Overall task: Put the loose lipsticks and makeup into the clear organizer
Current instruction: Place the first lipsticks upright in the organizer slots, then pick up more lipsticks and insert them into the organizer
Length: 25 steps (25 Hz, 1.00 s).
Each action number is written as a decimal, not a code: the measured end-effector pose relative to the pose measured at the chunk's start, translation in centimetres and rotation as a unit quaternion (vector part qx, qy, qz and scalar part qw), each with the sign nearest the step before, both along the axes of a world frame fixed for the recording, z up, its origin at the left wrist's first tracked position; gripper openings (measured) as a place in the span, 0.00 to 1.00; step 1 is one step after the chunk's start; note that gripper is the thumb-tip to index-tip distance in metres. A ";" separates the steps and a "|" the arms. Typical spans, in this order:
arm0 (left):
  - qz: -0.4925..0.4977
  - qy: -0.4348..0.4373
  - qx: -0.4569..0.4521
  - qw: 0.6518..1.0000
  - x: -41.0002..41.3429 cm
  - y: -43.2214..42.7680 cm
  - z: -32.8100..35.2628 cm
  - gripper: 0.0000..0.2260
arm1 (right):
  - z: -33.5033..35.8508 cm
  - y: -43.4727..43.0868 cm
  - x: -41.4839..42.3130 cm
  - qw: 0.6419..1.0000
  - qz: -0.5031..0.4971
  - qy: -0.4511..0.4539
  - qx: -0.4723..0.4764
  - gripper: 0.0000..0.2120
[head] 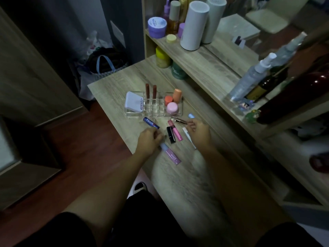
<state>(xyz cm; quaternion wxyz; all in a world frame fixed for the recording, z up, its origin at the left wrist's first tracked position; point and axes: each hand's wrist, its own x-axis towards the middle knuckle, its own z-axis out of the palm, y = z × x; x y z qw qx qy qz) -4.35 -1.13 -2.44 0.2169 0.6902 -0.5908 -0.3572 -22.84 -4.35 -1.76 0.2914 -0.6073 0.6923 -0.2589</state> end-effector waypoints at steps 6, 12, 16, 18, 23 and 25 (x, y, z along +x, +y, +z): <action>0.070 -0.008 0.129 0.989 -3.4 2.3 -0.9 0.20 | -2.0 1.7 0.6 0.994 -0.020 0.111 -0.004 0.12; 0.110 0.008 0.173 0.979 -3.5 1.8 -0.5 0.23 | -3.3 2.7 -0.1 0.991 -0.037 0.128 0.022 0.16; 0.109 0.019 0.164 0.980 -2.9 1.7 -0.4 0.22 | -3.0 2.7 -0.3 0.992 -0.041 0.120 0.019 0.16; 0.115 0.020 0.142 0.983 -2.6 1.6 -0.2 0.22 | -2.6 2.3 -0.6 0.990 -0.017 0.140 -0.009 0.13; 0.091 0.011 0.071 0.993 -1.6 0.7 0.4 0.16 | -1.2 -1.8 -0.5 0.987 0.094 0.123 -0.033 0.12; 0.082 0.017 0.048 0.995 -1.1 0.3 0.7 0.14 | -1.3 -3.1 -0.2 0.982 0.122 0.142 -0.003 0.12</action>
